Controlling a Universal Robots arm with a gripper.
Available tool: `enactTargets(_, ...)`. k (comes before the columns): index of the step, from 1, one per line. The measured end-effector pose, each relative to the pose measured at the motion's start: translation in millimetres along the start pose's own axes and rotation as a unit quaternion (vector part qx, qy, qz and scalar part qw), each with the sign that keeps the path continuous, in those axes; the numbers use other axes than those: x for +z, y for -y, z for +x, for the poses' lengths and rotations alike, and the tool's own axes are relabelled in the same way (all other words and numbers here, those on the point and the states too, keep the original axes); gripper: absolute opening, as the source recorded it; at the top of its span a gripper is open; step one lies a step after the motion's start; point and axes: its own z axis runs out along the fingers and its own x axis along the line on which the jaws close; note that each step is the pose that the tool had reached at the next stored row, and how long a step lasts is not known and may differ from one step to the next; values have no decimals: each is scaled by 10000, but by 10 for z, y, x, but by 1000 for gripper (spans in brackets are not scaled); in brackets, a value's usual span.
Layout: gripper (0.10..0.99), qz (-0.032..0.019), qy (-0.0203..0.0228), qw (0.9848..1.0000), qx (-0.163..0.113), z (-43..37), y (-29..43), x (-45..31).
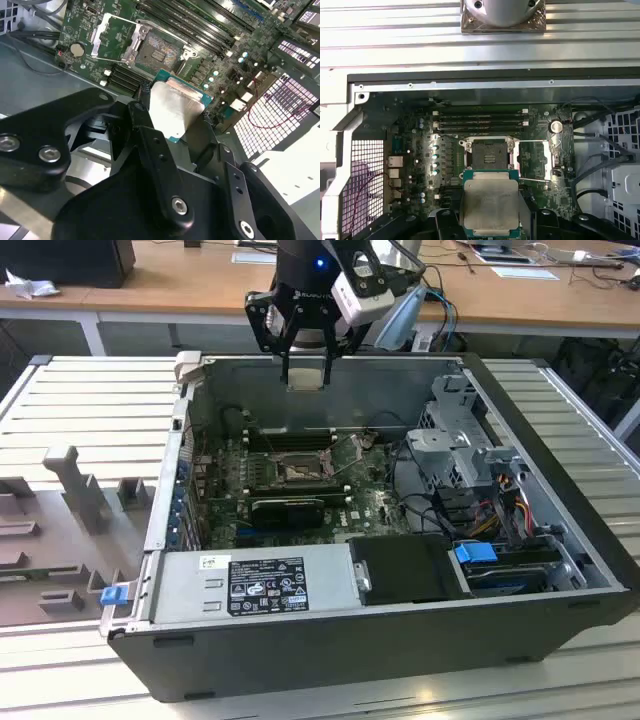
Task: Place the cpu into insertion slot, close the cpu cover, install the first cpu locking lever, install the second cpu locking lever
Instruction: 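Place the cpu into insertion slot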
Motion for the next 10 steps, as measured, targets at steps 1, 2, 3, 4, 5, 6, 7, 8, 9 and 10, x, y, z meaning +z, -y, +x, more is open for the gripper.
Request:
enactTargets(1, 529, 0, 0, 10000, 0, 0, 0, 0)
enactTargets(2, 529, 0, 1, 10000, 10, 0, 0, 0)
enactTargets(3, 529, 0, 1, 10000, 17, 0, 0, 0)
enactTargets(4, 529, 0, 2, 10000, 21, 0, 0, 0)
enactTargets(5, 529, 0, 2, 10000, 24, 0, 0, 0)
enactTargets(6, 529, 0, 2, 10000, 28, 0, 0, 0)
enactTargets(7, 529, -1, 3, 10000, 31, 0, 0, 0)
enactTargets(8, 529, -1, 3, 10000, 37, 0, 0, 0)
enactTargets(9, 529, -1, 3, 10000, 40, 0, 0, 0)
enactTargets(10, 529, 0, 4, 10000, 43, 0, 0, 0)
